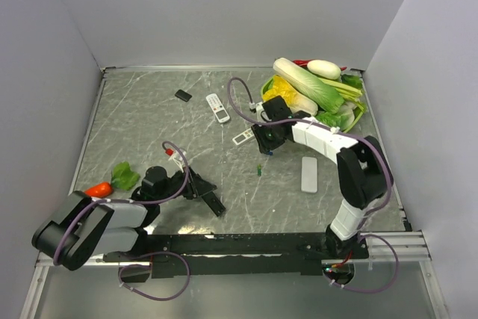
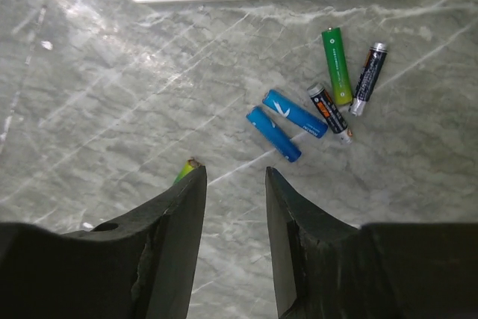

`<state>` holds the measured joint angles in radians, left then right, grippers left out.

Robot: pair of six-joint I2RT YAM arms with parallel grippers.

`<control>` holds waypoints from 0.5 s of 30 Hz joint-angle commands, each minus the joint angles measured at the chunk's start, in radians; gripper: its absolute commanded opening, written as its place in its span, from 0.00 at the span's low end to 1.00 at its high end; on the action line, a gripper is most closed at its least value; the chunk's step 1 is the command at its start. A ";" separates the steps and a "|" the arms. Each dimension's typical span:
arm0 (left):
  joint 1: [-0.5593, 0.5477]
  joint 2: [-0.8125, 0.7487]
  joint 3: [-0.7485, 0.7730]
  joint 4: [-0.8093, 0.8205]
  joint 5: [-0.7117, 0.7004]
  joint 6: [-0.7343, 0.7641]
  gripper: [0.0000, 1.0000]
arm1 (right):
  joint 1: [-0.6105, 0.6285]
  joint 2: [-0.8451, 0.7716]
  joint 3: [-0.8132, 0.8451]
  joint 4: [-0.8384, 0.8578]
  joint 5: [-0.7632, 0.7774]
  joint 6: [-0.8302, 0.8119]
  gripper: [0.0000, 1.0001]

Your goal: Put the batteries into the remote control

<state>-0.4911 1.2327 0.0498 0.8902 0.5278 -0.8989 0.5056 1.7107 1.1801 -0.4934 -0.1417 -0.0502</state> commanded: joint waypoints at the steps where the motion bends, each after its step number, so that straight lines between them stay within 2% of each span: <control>1: 0.005 0.024 0.002 0.110 0.035 0.021 0.01 | -0.006 0.058 0.072 -0.053 0.001 -0.083 0.45; 15: 0.005 0.011 0.015 0.072 0.029 0.035 0.01 | -0.007 0.176 0.125 -0.102 0.048 -0.126 0.45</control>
<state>-0.4911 1.2594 0.0498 0.9154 0.5373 -0.8909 0.5056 1.8637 1.2587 -0.5678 -0.1131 -0.1440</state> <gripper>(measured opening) 0.228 0.452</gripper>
